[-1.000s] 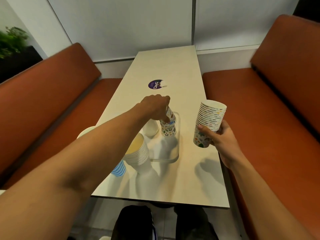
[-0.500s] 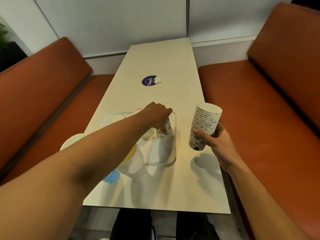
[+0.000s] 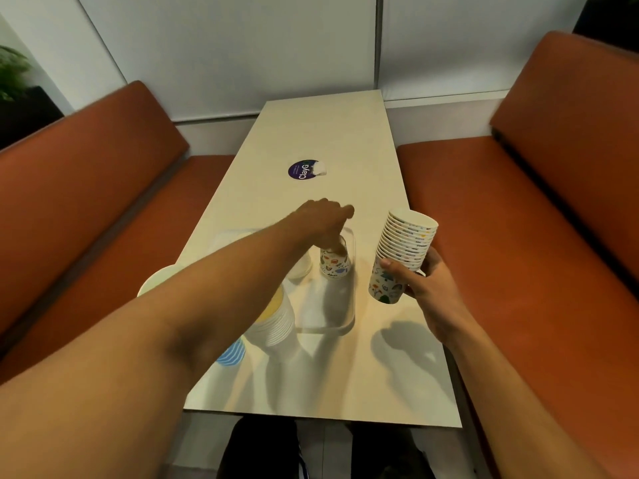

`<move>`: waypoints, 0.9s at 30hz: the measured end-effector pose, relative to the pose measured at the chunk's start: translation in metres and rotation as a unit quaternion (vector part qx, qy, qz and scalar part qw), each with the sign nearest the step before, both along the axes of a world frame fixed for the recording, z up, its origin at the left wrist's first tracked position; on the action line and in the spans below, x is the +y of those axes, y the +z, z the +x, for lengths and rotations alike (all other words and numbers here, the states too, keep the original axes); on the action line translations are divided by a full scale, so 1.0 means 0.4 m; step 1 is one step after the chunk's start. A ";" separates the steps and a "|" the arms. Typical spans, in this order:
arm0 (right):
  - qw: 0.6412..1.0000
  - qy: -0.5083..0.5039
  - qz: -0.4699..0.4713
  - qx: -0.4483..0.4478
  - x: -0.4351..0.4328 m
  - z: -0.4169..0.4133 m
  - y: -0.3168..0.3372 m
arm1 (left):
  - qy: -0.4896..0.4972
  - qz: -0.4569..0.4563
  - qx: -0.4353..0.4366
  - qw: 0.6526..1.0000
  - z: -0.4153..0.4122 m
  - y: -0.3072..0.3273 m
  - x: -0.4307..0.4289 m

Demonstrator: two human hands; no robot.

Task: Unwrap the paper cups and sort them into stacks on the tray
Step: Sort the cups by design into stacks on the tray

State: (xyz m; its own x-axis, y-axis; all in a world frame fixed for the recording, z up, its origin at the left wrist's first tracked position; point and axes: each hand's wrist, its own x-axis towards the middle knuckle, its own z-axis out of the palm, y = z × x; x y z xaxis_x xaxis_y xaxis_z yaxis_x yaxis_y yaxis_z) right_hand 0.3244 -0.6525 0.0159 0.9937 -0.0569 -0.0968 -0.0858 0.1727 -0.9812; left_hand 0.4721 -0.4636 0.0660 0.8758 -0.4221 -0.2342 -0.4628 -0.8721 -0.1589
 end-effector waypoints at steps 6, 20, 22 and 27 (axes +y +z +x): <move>0.999 0.021 0.020 -0.022 0.002 -0.016 0.061 | 0.084 -0.265 -0.014 0.960 -0.107 0.226 0.028; 0.991 0.034 0.127 -0.033 0.038 -0.159 0.111 | 0.250 -0.715 -0.009 0.652 -0.628 0.014 -0.022; 0.987 0.042 0.152 -0.026 0.049 -0.191 0.106 | 0.272 -0.746 0.001 0.608 -0.679 -0.011 -0.037; 0.979 0.075 0.192 -0.005 0.079 -0.263 0.107 | 0.288 -0.822 0.067 0.486 -0.728 -0.014 -0.042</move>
